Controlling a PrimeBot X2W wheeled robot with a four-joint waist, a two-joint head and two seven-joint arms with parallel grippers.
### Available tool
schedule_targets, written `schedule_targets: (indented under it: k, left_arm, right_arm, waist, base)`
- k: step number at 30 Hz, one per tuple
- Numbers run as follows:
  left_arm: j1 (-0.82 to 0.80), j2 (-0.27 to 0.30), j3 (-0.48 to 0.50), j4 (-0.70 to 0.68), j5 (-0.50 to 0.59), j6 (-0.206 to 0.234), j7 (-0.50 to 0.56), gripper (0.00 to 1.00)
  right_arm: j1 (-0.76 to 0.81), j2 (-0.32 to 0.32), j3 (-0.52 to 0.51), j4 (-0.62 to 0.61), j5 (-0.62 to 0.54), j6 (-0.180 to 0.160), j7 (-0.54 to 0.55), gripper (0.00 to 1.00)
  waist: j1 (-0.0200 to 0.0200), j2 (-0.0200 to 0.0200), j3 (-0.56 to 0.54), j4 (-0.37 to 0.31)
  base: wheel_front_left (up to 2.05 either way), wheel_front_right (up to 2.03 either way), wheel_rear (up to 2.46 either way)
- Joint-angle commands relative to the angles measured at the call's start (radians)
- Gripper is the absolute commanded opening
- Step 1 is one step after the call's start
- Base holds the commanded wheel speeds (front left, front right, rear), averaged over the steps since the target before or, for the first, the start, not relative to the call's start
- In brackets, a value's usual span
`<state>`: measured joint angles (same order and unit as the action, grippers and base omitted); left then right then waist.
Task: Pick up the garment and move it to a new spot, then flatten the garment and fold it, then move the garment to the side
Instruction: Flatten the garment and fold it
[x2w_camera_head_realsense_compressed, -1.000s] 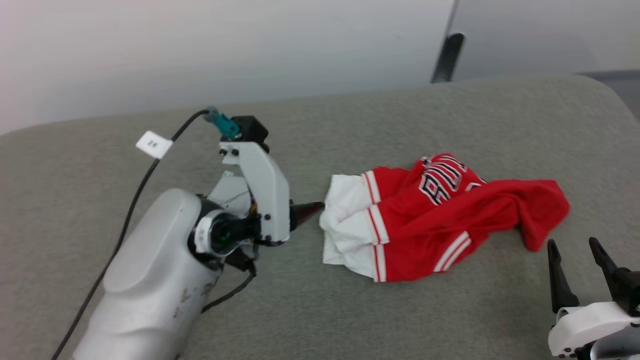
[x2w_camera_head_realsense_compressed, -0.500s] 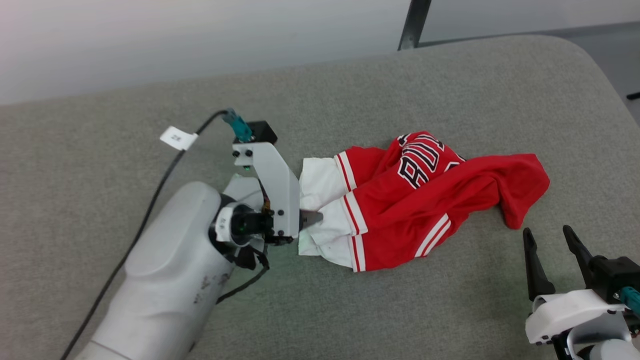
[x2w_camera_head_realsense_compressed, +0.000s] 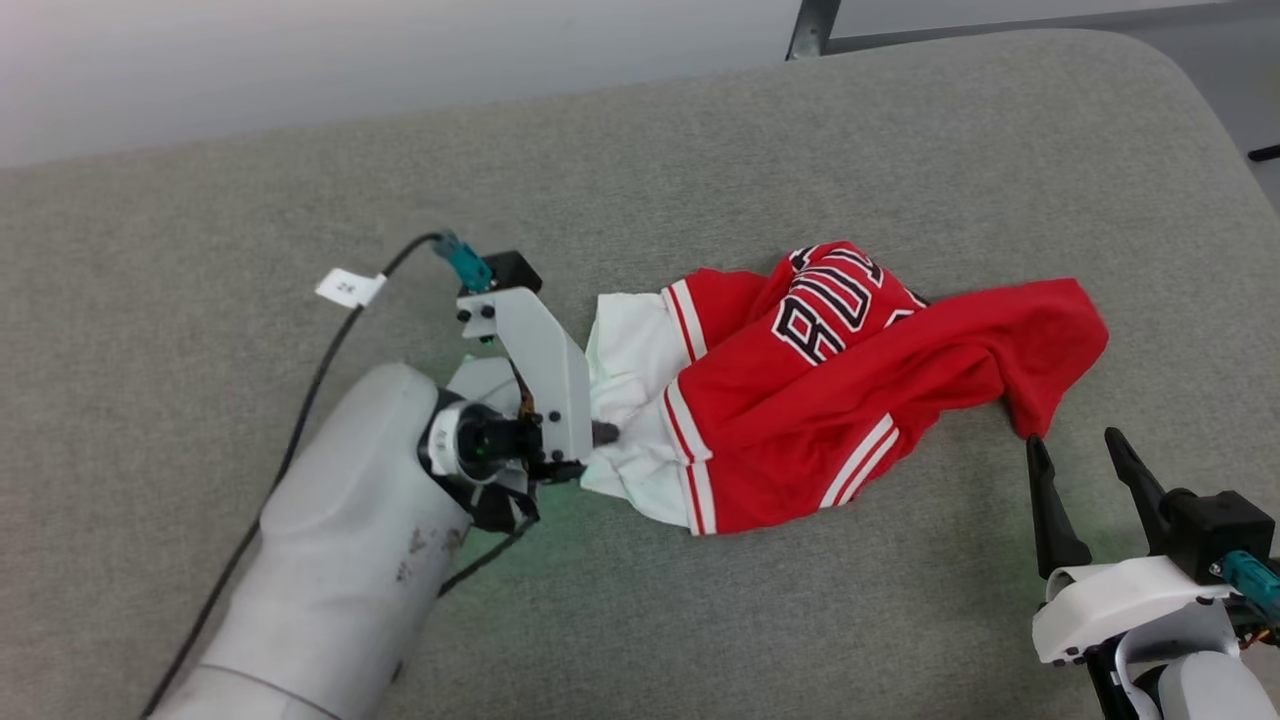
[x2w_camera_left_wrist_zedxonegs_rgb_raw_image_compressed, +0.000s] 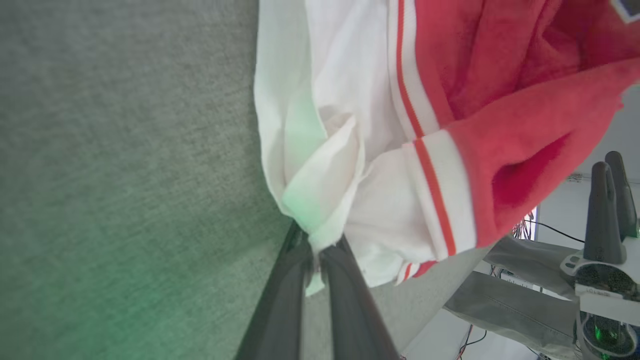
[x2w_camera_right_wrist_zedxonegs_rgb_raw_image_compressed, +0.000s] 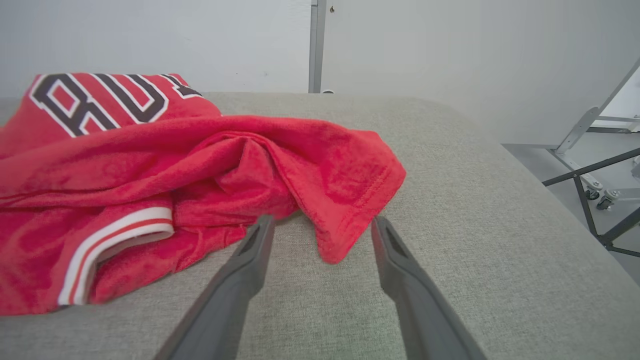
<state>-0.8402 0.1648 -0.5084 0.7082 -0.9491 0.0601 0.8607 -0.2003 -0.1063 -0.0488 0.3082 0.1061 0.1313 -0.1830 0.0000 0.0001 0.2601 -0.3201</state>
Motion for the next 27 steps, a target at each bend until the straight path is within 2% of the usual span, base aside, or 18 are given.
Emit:
schedule_targets:
  k: [1,6,8,11,16,22,26,27]
  left_arm:
    - [-0.014,0.007,0.003,0.007,-0.002,-0.007,-0.001,0.00]
    - [-0.044,0.041,-0.005,-0.005,0.012,-0.012,0.020,0.00]
    - [-0.046,0.070,-0.013,-0.025,0.026,-0.005,0.043,0.00]
    - [-0.037,0.113,-0.009,-0.077,0.024,0.023,0.086,0.00]
    - [0.020,0.218,-0.010,-0.203,0.033,0.067,0.165,0.00]
    - [0.126,0.342,0.006,-0.315,0.052,0.128,0.202,0.00]
    - [0.185,0.347,0.033,-0.321,0.027,0.151,0.170,0.00]
    - [0.193,0.340,0.040,-0.318,0.023,0.156,0.156,0.10]
  right_arm:
    - [-0.014,-0.002,0.005,0.003,0.006,-0.001,-0.005,1.00]
    - [-0.011,-0.012,0.001,0.016,0.009,-0.001,-0.012,1.00]
    - [-0.008,-0.015,-0.002,0.018,0.009,-0.001,-0.011,1.00]
    - [-0.003,-0.022,-0.008,0.017,0.009,-0.001,-0.009,1.00]
    - [0.005,-0.029,-0.016,0.014,0.009,-0.001,-0.001,1.00]
    - [0.001,-0.025,-0.007,0.014,0.012,-0.001,0.009,1.00]
    - [-0.003,-0.024,0.005,0.014,0.017,-0.001,0.013,1.00]
    - [-0.003,-0.026,0.009,0.015,0.018,-0.001,0.014,1.00]
  waist:
    - [0.0000,-0.0001,-0.001,0.005]
    - [0.0000,-0.0001,-0.012,0.028]
    - [0.0000,-0.0001,-0.017,0.040]
    - [0.0000,-0.0001,-0.026,0.063]
    - [0.0000,-0.0001,-0.039,0.100]
    - [0.0000,-0.0001,-0.043,0.123]
    - [0.0000,-0.0001,-0.042,0.129]
    - [0.0000,-0.0001,-0.043,0.132]
  base:
    - [0.00,0.00,0.00]
    - [0.00,0.00,0.00]
    - [0.00,0.00,0.00]
    - [0.00,0.00,0.00]
    - [0.00,0.00,0.00]
    - [0.00,0.00,0.00]
    - [0.00,0.00,0.00]
    - [0.00,0.00,0.00]
